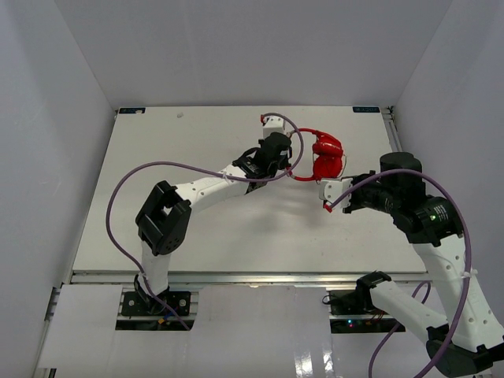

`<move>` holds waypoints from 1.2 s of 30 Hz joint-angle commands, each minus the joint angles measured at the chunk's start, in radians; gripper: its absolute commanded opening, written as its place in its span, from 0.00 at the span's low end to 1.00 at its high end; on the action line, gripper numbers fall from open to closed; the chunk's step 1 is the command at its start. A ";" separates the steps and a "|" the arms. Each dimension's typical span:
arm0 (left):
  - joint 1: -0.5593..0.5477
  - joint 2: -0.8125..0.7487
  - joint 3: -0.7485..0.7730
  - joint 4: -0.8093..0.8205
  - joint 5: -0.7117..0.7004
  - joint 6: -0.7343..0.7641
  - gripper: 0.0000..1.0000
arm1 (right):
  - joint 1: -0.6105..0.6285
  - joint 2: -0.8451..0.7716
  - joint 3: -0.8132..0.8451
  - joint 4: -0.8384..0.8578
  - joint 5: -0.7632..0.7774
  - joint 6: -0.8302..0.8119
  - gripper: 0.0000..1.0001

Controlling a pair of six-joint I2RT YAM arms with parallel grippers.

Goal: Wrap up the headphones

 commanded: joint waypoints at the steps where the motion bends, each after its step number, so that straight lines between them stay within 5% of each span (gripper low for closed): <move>1: -0.003 -0.109 -0.098 0.157 0.112 -0.010 0.00 | 0.004 -0.034 0.023 0.195 0.171 -0.030 0.08; 10: -0.027 -0.287 -0.394 0.301 0.251 0.053 0.00 | 0.003 0.012 0.002 0.340 0.185 0.070 0.08; 24: -0.145 -0.510 -0.594 0.367 0.343 0.073 0.00 | -0.115 0.116 -0.085 0.416 -0.010 0.294 0.08; 36: -0.152 -0.656 -0.678 0.331 0.294 0.039 0.00 | -0.265 0.132 -0.137 0.425 -0.390 0.493 0.08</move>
